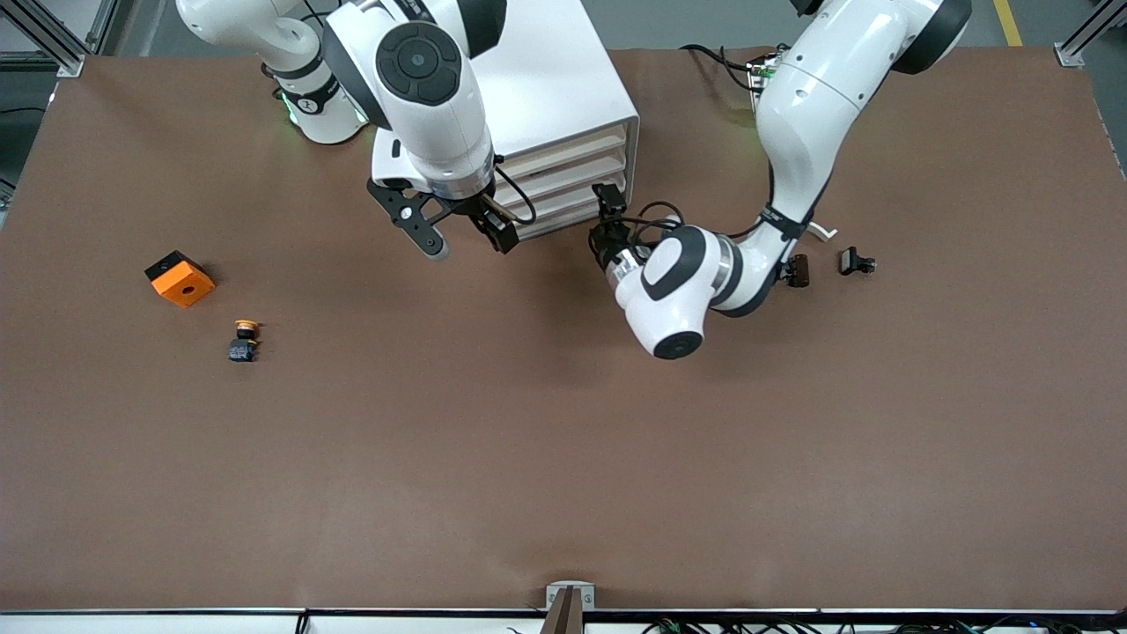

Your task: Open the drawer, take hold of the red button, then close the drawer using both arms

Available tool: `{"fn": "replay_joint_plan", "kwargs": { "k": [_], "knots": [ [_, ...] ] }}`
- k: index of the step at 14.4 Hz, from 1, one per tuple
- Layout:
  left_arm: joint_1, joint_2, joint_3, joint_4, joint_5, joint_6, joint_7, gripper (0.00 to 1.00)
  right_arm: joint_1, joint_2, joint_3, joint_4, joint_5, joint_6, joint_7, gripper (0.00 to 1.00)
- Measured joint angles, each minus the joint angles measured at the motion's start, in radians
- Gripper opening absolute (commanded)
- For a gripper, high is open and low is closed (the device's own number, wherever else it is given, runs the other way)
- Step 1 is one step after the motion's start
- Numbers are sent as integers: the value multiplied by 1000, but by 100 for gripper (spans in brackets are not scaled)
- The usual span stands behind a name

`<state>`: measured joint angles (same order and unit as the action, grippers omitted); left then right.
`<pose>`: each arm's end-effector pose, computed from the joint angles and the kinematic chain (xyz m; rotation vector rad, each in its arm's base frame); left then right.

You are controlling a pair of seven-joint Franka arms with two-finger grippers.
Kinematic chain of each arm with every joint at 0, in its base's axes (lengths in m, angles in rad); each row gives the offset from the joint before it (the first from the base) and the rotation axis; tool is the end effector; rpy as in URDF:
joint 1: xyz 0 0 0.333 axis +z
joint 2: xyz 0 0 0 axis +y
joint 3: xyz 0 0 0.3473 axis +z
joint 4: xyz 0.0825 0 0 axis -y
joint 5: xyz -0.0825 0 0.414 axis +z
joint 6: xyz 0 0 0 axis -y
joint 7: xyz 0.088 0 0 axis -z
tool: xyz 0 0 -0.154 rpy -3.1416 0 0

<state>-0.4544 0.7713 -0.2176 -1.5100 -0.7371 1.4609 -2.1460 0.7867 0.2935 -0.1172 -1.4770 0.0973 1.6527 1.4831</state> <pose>0.4539 -0.4772 0.2055 -1.4515 -1.6834 1.2607 0.5119 0.4338 0.4784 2.8082 -1.2275 -0.1684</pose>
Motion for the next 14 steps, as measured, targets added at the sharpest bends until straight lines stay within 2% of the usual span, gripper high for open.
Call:
{"fn": "replay_joint_plan", "kwargs": {
  "k": [2,3,6,8,9,10,12,14],
  "knots": [
    [-25,3,0,-31,-15,0,-1,100,-1,3,0,1,0,1,-1,100],
    [-35,5,0,-44,-24,0,-1,83,0,3,0,2,0,2,-1,100],
    [-55,7,0,-62,-66,9,-1,78,2,8,2,17,0,8,-1,100],
    [-63,7,0,-62,-80,14,-1,61,3,13,3,26,0,14,-1,100],
    [-63,6,0,-62,-91,21,-1,57,5,16,3,28,0,16,-1,100],
    [-64,7,0,-62,-102,28,-1,53,9,18,4,29,0,18,-1,100],
    [-72,7,0,-63,-111,36,-1,52,16,22,4,30,0,26,-1,100],
    [-84,8,0,-64,-112,46,-1,42,21,24,4,32,0,28,0,100]
  ]
}}
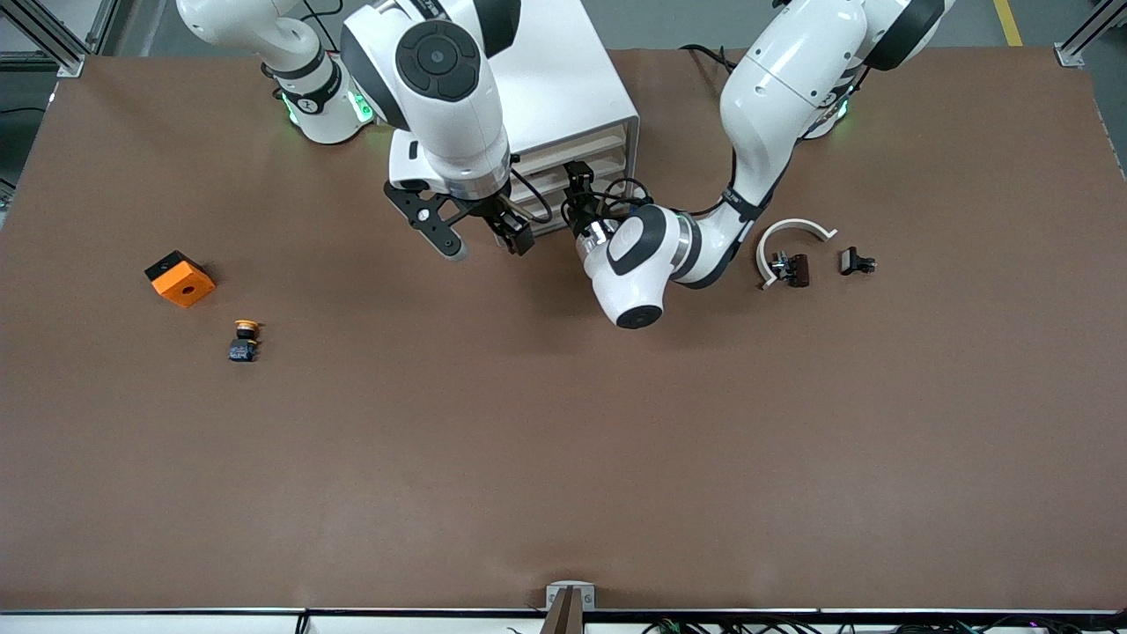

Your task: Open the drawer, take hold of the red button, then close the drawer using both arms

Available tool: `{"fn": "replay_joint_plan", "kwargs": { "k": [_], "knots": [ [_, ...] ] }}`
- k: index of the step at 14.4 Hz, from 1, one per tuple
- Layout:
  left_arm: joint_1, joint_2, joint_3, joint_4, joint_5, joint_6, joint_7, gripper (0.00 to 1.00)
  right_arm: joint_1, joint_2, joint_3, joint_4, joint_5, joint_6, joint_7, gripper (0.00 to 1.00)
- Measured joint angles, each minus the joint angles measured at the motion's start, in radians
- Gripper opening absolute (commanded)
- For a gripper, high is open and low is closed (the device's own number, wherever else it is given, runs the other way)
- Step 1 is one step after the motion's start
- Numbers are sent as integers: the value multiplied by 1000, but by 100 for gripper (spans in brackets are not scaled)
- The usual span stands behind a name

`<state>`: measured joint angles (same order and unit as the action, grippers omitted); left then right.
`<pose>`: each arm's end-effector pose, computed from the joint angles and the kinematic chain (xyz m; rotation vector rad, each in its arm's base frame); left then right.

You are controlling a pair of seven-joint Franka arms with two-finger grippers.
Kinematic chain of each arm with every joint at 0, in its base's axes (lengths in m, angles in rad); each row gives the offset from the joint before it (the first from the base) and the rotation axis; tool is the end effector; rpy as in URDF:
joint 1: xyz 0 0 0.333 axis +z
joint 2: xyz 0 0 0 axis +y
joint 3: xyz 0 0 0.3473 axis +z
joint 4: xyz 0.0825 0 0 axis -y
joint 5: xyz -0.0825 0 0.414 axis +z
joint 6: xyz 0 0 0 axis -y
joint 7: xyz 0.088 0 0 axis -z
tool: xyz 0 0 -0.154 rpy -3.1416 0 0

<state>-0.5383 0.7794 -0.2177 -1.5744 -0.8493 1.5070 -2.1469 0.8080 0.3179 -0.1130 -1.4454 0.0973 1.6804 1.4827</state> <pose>0.3981 -0.5182 0.1866 -1.3833 -1.6324 1.3233 0.5104 0.4555 0.4795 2.8518 -1.2025 -0.1414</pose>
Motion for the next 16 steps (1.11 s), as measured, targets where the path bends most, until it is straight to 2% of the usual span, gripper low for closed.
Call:
{"fn": "replay_joint_plan", "kwargs": {
  "k": [4,6,12,16],
  "knots": [
    [-10,5,1,-1,-1,11,0,17,6,1,0,2,0,1,1,100],
    [-8,5,7,-1,-2,11,0,0,7,1,0,3,0,2,8,100],
    [-2,5,19,2,-15,-5,-26,0,7,2,0,4,0,26,85,100],
    [6,4,78,30,-22,-27,-30,0,16,11,1,4,0,30,101,100]
  ]
}}
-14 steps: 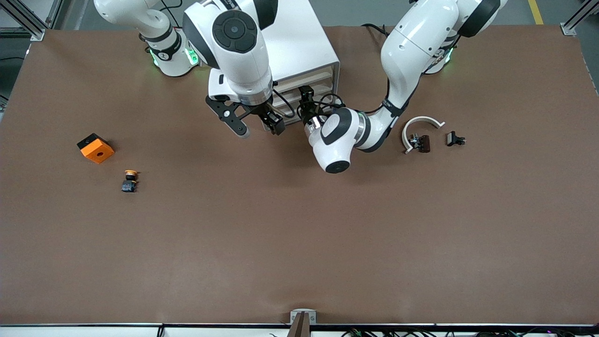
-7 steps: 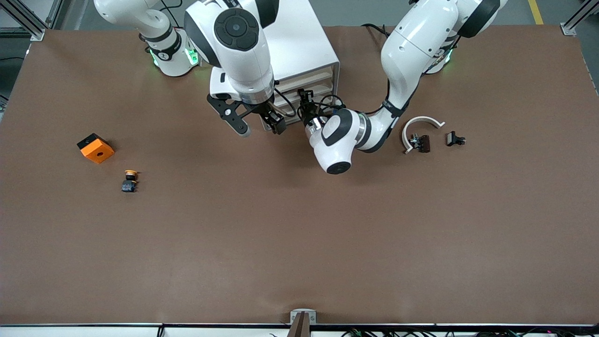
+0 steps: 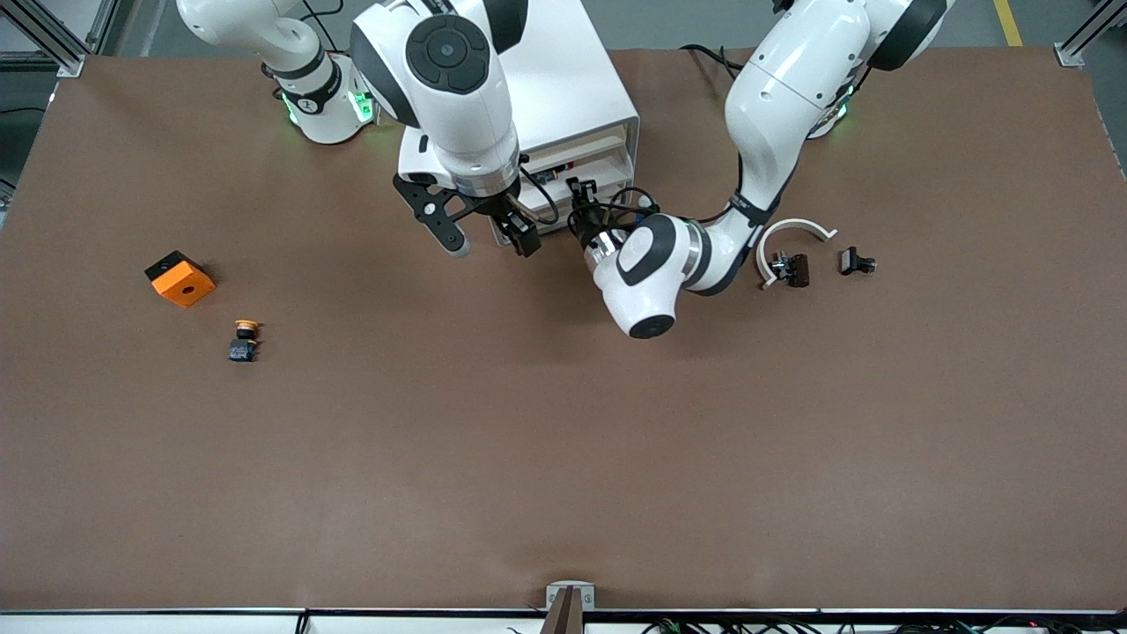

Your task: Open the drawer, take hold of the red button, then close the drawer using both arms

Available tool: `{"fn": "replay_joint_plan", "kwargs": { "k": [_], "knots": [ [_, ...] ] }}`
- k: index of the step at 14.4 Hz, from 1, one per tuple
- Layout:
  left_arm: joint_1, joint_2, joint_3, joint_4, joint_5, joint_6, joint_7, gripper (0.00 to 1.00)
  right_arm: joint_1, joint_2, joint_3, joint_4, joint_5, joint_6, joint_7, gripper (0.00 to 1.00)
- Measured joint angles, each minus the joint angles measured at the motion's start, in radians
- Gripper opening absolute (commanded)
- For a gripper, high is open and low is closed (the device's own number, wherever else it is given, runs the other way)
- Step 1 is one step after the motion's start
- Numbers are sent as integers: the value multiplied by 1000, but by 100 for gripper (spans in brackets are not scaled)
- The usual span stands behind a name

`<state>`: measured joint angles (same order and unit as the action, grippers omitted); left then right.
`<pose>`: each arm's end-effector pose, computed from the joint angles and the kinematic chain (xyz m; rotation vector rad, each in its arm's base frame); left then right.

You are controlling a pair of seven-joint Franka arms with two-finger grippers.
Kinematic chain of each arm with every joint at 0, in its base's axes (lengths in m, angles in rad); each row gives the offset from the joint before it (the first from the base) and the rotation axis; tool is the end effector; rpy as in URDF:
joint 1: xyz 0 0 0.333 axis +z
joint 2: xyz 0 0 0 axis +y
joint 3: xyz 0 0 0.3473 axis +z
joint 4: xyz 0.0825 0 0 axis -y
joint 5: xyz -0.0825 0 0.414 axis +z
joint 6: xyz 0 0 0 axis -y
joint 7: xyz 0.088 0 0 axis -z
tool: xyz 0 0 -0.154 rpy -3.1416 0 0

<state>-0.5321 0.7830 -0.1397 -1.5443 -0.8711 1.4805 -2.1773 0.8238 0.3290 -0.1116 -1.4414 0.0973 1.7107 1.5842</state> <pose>0.4383 -0.4921 0.1867 -1.3142 -1.7219 1.3164 0.5079 0.4688 0.4762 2.8126 -1.3300 -0.1216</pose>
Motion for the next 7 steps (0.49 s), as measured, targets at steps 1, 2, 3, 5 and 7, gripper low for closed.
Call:
{"fn": "replay_joint_plan", "kwargs": {
  "k": [1,2,3,5,7],
  "knots": [
    [8,0,14,7,-3,-2,0,0,5,5,0,0,0,7,11,100],
    [18,0,26,12,-6,-5,0,0,12,10,0,0,0,24,27,100],
    [28,0,35,17,-11,-6,0,0,20,16,0,0,0,45,49,100],
    [42,1,44,28,-14,-5,0,0,38,32,0,0,0,71,89,100],
    [49,6,51,46,-14,-3,0,52,56,51,0,0,0,86,113,100]
  ]
}}
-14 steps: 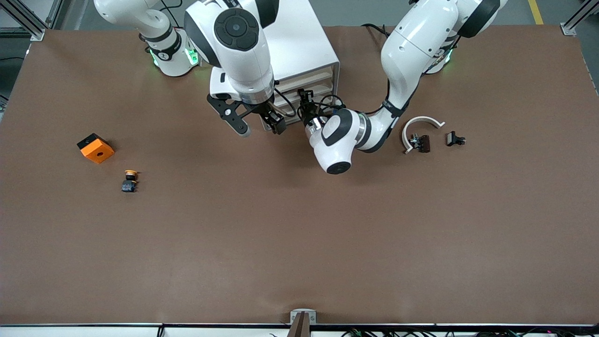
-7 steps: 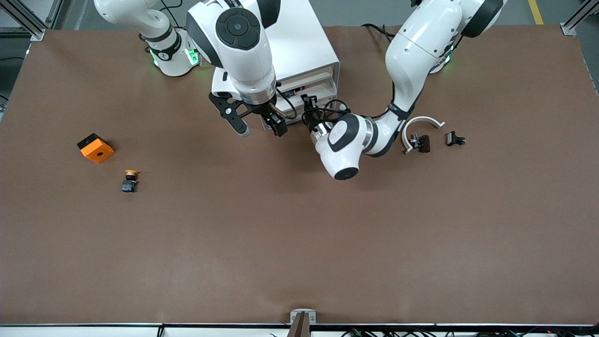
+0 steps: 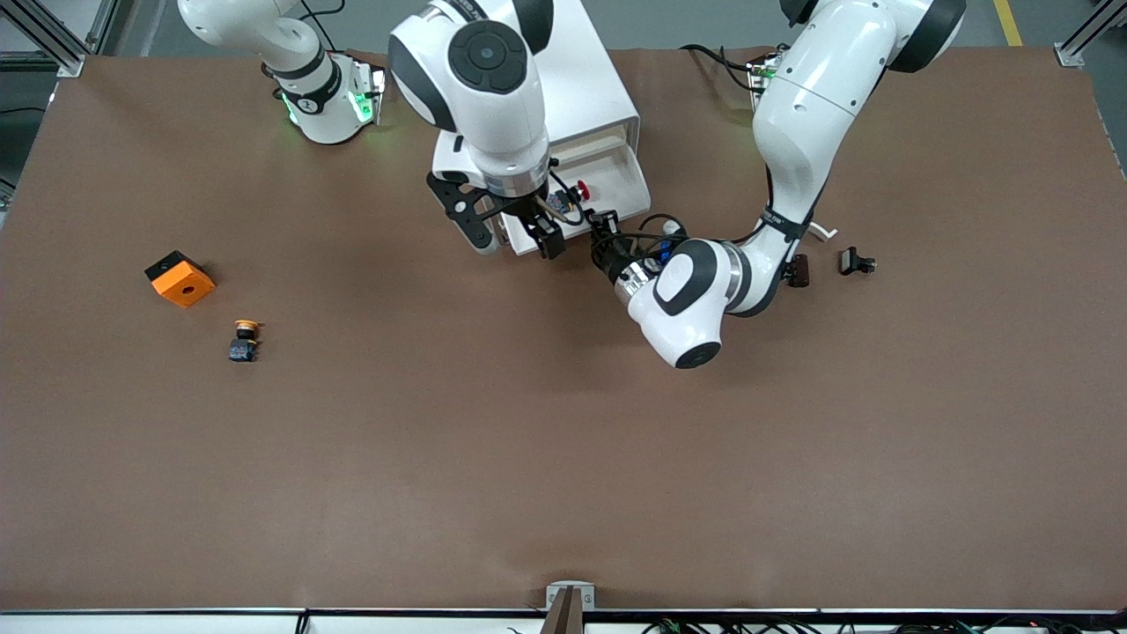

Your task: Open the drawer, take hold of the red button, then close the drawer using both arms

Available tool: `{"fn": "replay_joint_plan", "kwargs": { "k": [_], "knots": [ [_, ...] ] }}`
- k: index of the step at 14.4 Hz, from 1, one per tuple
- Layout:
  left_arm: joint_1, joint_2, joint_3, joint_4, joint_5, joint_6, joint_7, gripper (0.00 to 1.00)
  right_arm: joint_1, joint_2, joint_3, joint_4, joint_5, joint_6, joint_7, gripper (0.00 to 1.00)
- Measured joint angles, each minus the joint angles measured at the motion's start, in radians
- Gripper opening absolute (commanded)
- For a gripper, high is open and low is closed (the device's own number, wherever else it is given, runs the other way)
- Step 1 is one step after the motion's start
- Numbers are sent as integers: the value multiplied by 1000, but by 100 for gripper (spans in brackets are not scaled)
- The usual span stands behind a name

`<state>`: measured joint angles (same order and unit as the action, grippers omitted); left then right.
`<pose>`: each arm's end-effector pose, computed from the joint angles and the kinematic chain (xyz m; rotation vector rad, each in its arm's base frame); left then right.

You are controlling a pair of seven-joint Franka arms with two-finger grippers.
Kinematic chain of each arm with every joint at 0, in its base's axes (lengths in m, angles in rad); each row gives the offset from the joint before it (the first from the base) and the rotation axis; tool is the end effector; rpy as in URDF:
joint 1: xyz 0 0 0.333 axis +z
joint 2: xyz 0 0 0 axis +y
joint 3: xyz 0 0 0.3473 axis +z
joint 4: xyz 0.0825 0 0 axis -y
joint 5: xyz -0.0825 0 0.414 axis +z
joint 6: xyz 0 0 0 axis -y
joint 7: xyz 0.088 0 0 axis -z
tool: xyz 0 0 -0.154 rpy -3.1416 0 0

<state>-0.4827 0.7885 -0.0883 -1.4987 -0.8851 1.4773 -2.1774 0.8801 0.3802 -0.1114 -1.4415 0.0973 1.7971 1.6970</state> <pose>0.4943 -0.4564 0.1938 -1.2805 -1.8348 1.3504 0.4950 0.5108 0.4474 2.7942 -1.4260 -0.0903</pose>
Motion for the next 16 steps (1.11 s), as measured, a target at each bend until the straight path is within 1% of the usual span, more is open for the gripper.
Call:
{"fn": "replay_joint_plan", "kwargs": {
  "k": [1,5,7,9,12,14,16],
  "knots": [
    [4,2,2,9,0,13,3,100,8,9,0,0,0,3,12,100],
    [16,6,18,50,0,55,21,100,39,50,0,-2,0,24,68,100],
    [23,6,43,88,14,59,25,100,58,71,0,-10,0,47,81,100],
    [32,5,96,155,60,62,39,100,72,89,0,-26,0,58,85,100],
    [44,1,201,262,91,63,89,100,78,98,0,-57,0,59,85,100],
    [53,-8,273,294,94,63,183,100,82,98,0,-80,0,59,84,100],
    [64,-24,339,306,94,66,316,100,96,98,0,-100,0,62,84,100]
  ]
}}
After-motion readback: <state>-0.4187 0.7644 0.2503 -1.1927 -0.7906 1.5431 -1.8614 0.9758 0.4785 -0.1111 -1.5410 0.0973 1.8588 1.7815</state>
